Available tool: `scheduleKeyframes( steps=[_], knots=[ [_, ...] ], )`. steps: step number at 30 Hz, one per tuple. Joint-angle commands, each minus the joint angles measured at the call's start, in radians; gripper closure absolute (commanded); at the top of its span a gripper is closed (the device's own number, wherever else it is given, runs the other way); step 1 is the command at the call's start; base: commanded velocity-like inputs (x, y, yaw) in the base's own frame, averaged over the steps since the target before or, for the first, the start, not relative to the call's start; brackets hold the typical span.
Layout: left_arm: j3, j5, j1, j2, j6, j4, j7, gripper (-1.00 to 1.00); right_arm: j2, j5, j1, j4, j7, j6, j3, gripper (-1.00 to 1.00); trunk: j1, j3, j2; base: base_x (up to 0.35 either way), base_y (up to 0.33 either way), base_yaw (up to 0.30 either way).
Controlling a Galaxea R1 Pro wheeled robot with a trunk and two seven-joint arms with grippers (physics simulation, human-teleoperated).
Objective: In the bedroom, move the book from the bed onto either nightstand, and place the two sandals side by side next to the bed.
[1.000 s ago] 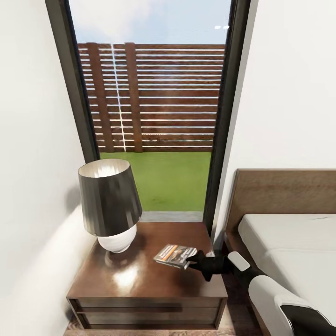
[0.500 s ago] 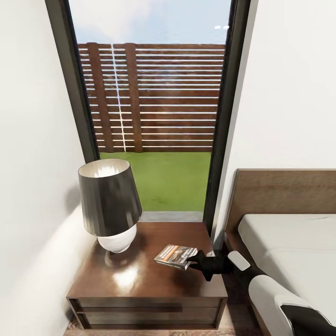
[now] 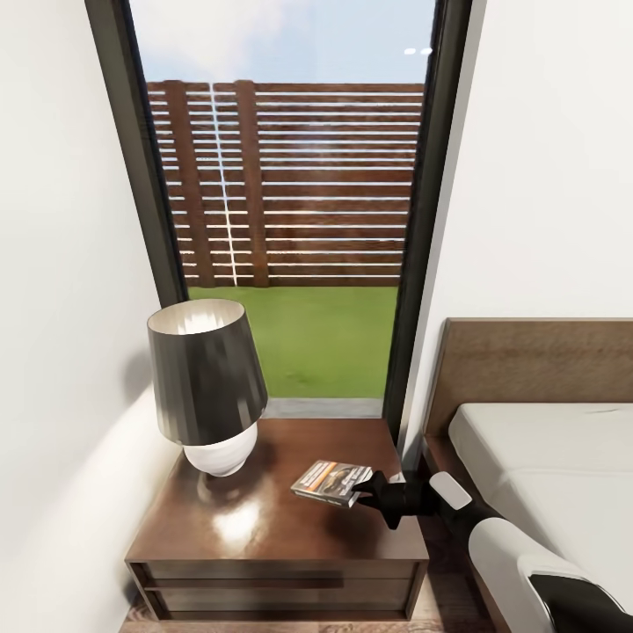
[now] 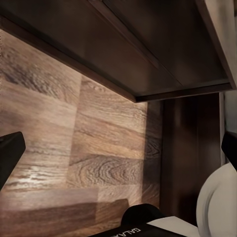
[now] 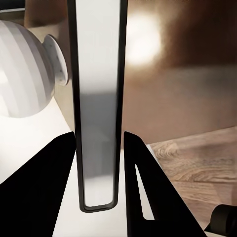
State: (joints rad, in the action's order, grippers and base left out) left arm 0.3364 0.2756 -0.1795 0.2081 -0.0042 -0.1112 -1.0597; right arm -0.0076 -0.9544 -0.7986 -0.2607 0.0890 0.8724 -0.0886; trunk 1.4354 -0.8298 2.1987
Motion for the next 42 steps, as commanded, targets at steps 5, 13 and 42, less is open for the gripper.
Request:
scheduleKeyframes(
  steps=[5, 13, 42],
  knots=[
    [-0.002, 0.004, -0.001, 0.0, 0.0, 0.001, -0.003, -1.0, 0.0, 0.009, -0.001, 0.0, 0.004, 0.002, -0.008, 1.0, 0.0, -0.001, 0.0, 0.0, 0.0, 0.0],
    [-0.002, 0.004, -0.001, 0.001, 0.001, 0.001, -0.002, -1.0, 0.0, 0.009, -0.001, 0.0, 0.003, 0.001, -0.008, 1.0, 0.0, -0.001, 0.0, 0.0, 0.0, 0.0],
    [-0.002, 0.004, 0.0, 0.004, 0.001, 0.001, -0.005, -1.0, -0.002, 0.009, -0.001, 0.0, 0.006, 0.005, -0.008, 1.0, 0.053, -0.045, 0.098, 0.0, 0.0, 0.0]
  ],
)
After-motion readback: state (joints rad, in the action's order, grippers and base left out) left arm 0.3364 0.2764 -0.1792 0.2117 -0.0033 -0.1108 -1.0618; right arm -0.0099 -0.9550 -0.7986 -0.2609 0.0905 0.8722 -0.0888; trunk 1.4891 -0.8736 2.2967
